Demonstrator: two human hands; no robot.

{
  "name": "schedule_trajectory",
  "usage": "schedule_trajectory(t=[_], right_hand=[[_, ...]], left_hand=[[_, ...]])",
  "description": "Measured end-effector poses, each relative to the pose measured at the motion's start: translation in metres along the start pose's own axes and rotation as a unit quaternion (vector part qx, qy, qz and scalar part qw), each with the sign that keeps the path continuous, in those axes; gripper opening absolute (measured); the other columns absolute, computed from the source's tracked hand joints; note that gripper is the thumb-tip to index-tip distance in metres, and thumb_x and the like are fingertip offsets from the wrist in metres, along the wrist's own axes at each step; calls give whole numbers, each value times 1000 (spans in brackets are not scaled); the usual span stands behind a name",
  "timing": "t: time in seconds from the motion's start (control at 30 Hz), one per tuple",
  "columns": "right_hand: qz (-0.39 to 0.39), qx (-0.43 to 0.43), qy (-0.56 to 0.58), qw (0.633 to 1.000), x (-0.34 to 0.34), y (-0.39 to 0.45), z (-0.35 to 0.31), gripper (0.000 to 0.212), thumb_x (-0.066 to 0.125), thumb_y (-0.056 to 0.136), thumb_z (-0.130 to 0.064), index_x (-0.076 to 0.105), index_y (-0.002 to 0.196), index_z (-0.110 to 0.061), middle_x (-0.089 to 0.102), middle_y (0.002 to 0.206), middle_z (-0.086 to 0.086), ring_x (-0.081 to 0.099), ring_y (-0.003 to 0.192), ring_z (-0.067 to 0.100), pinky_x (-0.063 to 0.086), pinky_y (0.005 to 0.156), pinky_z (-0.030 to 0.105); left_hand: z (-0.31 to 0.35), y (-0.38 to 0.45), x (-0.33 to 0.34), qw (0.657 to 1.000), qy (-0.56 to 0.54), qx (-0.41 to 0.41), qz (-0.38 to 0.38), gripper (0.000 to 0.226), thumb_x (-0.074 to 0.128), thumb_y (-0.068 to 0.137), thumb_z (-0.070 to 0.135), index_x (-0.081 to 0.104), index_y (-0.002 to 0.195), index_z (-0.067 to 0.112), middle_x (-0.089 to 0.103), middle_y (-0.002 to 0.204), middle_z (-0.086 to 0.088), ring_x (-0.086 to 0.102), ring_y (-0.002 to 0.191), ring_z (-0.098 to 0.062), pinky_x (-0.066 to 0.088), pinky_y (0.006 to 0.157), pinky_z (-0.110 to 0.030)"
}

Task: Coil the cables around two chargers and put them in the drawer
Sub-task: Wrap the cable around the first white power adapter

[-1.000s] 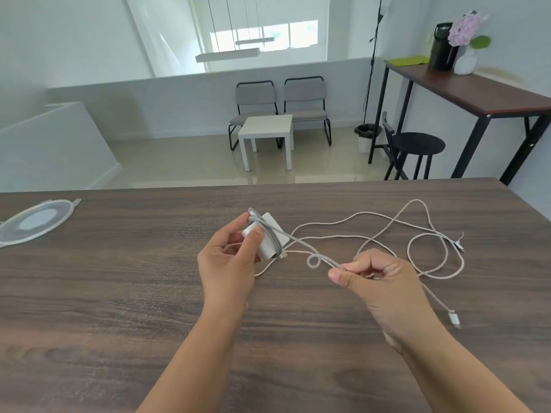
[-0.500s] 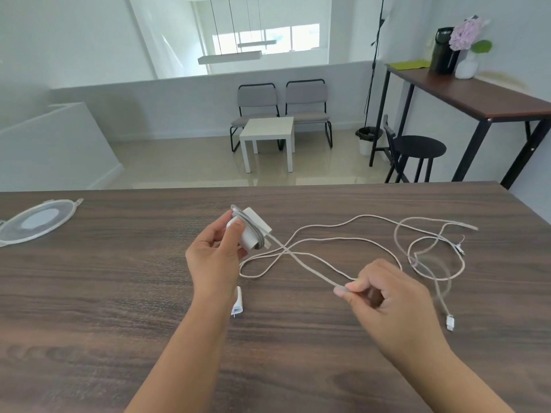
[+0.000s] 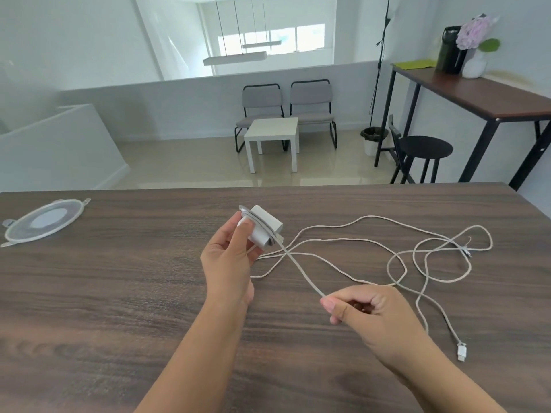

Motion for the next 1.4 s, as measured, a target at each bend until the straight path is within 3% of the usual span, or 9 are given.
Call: schedule_trajectory(t=[0.07,0.2,0.4,0.6,0.77,0.8,0.93,1.1,1.4], right_hand=[[-3,-5,37,999,2,-4,-5,11,75,79,-17,77,69,-22,70,64,6,56,64,18,53,68,38],[-8,-39,154,987,-2,-16,-31,11,74,65,-24,78,69,-14,67,58,9,56,57,8,48,58,17],[7,-63,116,991,-6,-15,-26,8,78,65,-27,79,70,-21,69,62,12,56,61,21,48,62,30],[35,13,76,996,2,0,15,12,76,76,-14,77,67,-21,64,56,5,39,57,16,38,60,28],[61,6,100,993,-7,11,18,9,76,75,-15,77,69,-22,62,58,13,41,60,18,33,57,25],[64,1,122,990,-10,10,14,2,77,72,-21,77,70,-20,63,58,13,44,61,18,35,56,23],[76,-67,201,974,-29,-2,-5,57,83,48,-63,76,77,-14,57,55,0,46,51,8,38,48,13],[64,-156,190,967,-41,-8,-32,51,82,50,-64,77,76,-20,61,58,-4,46,49,4,32,45,24],[123,-105,210,964,-43,1,11,56,82,52,-65,74,78,-15,53,56,-5,42,55,10,45,66,14]], left_hand=[[0,1,-2,1000,13,10,7,21,67,90,12,72,110,15,75,89,-3,70,80,-19,60,72,-35],[0,1,-7,995,72,63,15,26,72,84,4,72,106,19,70,70,10,71,80,-20,59,82,-50],[1,0,-10,993,93,74,21,25,73,83,7,73,103,21,68,70,10,70,77,-18,60,78,-47],[9,-3,-5,999,37,30,-1,25,72,85,11,71,110,12,63,96,-17,69,81,-22,60,69,-35],[16,-9,-4,997,41,60,-31,26,72,84,8,70,109,15,60,78,-3,68,80,-20,61,75,-40],[19,-9,-5,992,73,96,-25,27,73,83,7,70,109,16,61,73,4,67,76,-15,61,71,-35],[29,-6,-14,938,246,244,8,46,81,77,11,64,117,26,64,83,8,65,74,-1,53,67,-16],[18,-6,-17,857,383,343,-22,53,84,74,18,65,122,27,59,92,10,64,88,-6,55,78,-19],[25,-9,-11,934,262,241,-25,33,81,76,9,73,104,25,59,84,-1,60,73,-1,49,65,-9]])
Point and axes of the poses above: each hand's wrist, its own y-axis towards the middle knuckle, its own x-axis out of the palm, z = x × y, the point moved 1 cm from there along y, towards the middle knuckle
